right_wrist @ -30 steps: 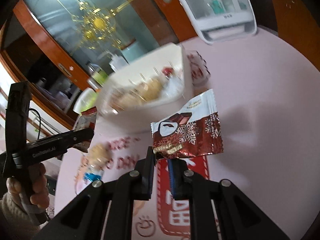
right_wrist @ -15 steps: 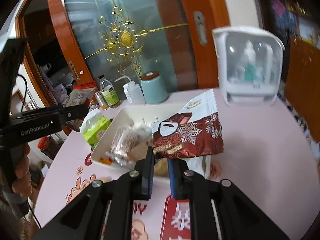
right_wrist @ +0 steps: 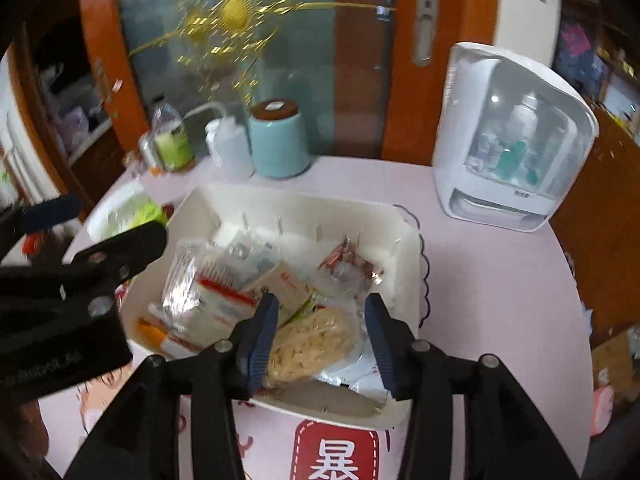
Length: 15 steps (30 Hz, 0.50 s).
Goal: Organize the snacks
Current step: 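Open the left tool to drop the biscuit packet while the right drops the wafer packet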
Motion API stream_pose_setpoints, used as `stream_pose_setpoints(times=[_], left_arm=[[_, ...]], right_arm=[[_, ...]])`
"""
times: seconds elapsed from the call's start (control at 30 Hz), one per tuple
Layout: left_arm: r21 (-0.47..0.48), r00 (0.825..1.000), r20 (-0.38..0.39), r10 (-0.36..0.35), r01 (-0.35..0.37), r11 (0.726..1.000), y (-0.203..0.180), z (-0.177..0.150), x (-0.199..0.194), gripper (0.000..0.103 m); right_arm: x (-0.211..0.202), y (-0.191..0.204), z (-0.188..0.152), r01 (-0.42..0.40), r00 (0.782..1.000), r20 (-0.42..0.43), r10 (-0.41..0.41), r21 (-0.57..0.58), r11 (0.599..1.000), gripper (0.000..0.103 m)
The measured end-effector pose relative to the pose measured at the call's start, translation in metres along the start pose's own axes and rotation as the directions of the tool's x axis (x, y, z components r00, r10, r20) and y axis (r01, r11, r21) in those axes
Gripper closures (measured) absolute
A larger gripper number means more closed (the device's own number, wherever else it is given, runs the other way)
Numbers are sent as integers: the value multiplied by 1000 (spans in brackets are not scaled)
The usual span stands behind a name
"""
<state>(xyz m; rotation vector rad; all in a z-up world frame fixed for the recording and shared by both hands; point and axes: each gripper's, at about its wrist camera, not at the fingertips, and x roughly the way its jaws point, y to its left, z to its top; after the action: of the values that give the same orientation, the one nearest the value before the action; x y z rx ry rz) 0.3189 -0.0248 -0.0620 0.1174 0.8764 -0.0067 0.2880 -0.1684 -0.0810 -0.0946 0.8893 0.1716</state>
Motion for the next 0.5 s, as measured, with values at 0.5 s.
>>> stream_pose_setpoints(times=[0.5], left_arm=[[-32,1000,9,-9,10,999,19,-34,-27,11]], right_arm=[[-22,8,-25,-55,998,-8,56,73,996,54]])
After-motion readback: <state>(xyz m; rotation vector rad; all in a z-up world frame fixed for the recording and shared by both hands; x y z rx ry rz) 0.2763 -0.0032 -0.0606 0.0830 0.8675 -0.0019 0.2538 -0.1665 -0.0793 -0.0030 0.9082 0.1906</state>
